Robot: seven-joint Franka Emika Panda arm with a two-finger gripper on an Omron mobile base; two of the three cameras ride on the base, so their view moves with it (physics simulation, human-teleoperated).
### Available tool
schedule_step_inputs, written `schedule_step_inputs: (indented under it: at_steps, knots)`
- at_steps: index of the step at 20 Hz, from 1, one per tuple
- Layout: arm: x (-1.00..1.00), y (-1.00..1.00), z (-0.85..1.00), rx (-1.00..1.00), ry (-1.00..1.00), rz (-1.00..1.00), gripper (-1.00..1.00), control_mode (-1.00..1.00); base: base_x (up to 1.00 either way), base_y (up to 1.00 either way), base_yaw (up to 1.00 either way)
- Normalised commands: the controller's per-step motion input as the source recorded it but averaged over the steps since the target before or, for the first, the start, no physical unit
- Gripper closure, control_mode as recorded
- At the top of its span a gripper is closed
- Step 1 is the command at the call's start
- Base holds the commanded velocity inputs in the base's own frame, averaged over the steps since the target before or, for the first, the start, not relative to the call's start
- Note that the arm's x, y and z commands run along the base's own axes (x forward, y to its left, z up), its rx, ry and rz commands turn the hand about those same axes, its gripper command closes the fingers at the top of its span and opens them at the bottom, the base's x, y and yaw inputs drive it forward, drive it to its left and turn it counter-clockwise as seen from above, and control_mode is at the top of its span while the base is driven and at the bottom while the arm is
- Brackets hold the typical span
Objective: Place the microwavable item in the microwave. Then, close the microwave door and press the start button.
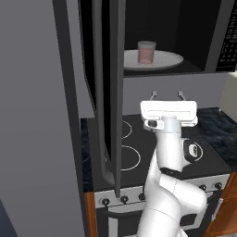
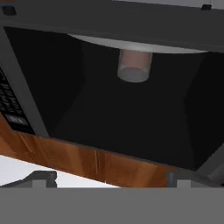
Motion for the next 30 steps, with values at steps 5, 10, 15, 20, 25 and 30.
schedule_step_inputs:
  at_steps: [5,10,15,20,25,30]
  knots:
    - [-0.17,0.93,-0.05,-0.01,0.00,-0.24,-1.00,-1.00,0.00,0.00,0.00]
    - [-0.16,0.97,-0.01,-0.09,0.00,-0.27,-1.00,-1.00,0.00,0.00,0.00]
    - [-0.10,0.85,-0.15,-0.07,0.00,-0.27,-1.00,-1.00,0.00,0.00,0.00]
    - [-0.02,0.19,0.10,-0.31,0.00,-0.36,-1.00,-1.00,0.00,0.00,0.00]
    - [-0.08,0.00,0.05,-0.59,0.00,-0.29,-1.00,-1.00,0.00,0.00,0.00]
    - [-0.22,-0.11,-0.01,-0.59,0.02,-0.27,-1.00,-1.00,0.00,0.00,0.00]
